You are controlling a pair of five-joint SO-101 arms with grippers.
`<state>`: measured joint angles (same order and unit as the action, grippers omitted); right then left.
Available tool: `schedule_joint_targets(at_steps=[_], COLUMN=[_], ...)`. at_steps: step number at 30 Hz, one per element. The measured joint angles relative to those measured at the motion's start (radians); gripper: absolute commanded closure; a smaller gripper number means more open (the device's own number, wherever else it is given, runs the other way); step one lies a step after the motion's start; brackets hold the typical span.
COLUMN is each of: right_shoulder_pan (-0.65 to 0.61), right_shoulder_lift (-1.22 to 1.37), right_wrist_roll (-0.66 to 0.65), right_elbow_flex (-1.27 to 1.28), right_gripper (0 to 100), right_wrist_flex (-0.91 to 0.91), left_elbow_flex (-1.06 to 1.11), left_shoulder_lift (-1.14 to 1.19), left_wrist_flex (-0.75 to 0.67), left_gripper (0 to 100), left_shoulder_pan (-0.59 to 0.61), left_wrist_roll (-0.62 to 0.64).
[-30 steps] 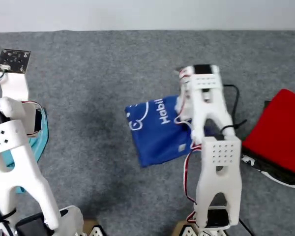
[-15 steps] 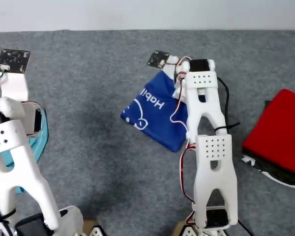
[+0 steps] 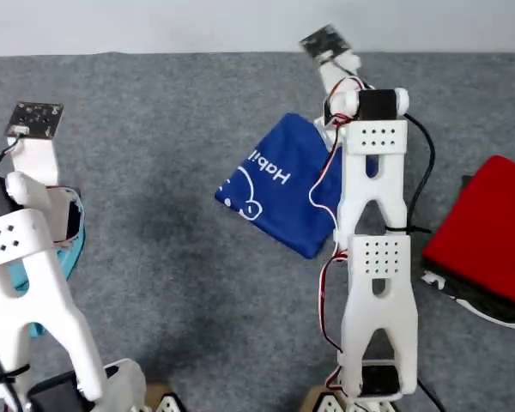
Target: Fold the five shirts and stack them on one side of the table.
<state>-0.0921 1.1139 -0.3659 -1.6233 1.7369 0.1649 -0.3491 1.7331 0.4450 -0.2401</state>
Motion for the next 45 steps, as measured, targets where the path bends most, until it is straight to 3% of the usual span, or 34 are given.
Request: schedule_joint_targets(at_steps=[8,16,20,26,35,45], right_shoulder_pan=[-0.003,-0.069,-0.103,-0.103,-0.153,-0.155], right_shoulder_lift=[0.0,0.0,-0.014,-0.11,-0.155,0.084], right_wrist_roll=[0.476,0.795,0.887,1.013,1.079,1.106], right_elbow_flex=[-0.002,0.029,0.161,0.364,0.411,0.394], right_gripper=[72.8,72.5,70.6,56.3,59.3,59.4], right_wrist_flex=[0.02,0.02,0.02,0.02,0.02,-0.098], left_elbow_flex=[0.003,0.003,0.003,0.006,0.049,0.051], left_shoulder_lift=[0.0,0.0,0.0,0.0,-0.002,-0.002], left_wrist_flex=[-0.002,-0.002,-0.002,-0.002,-0.063,-0.081], left_gripper=[100,100,100,100,100,100], left_shoulder_pan=[0.0,0.0,0.0,0.0,0.0,0.0], left_wrist_roll=[0.0,0.0,0.0,0.0,0.0,0.0])
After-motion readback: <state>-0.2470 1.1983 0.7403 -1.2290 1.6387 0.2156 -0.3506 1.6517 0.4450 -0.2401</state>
